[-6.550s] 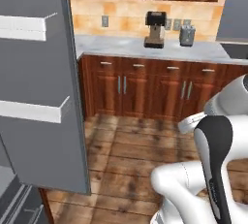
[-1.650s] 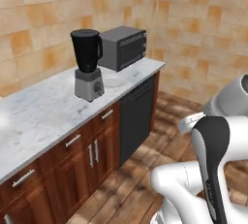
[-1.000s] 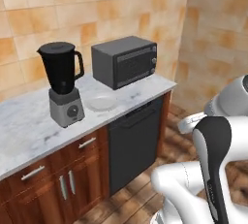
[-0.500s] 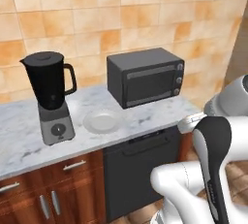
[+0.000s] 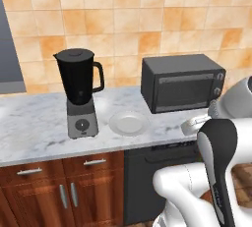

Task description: Pick the apple and kiwi from the fridge and place them on the plate next to the blender to make a fruit smoothie.

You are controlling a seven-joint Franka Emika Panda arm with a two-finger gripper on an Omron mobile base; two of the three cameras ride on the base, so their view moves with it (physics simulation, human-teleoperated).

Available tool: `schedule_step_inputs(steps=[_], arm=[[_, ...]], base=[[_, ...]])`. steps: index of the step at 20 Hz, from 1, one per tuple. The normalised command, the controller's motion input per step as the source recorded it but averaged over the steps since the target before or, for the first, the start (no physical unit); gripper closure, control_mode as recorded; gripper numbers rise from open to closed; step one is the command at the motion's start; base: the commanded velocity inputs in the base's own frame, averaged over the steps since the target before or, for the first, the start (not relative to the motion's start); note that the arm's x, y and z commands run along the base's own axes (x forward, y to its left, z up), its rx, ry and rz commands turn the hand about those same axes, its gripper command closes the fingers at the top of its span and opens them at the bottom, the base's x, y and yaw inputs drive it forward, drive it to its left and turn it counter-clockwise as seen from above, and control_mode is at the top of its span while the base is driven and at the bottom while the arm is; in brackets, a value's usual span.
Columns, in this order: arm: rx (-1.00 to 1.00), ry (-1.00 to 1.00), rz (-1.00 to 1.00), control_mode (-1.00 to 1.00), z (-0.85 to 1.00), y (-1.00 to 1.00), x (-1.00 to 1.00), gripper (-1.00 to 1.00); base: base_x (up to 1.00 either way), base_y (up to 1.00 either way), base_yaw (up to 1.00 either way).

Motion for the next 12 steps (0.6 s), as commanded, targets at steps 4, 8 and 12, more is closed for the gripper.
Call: schedule_step_inputs(steps=[4,8,12], arm=[[0.00,0.00,0.00,1.00,0.00,0.00,0.00,1.00],[0.00,0.04,0.02,-1.00,-0.12,0.05,0.08,1.00],[-0.01,0.26,0.03,-1.00,-0.87,0.42,0.78,1.00]], base=[[0.72,0.00,0.22],[0.07,0.09,0.07],[0.00,0.00,0.00]])
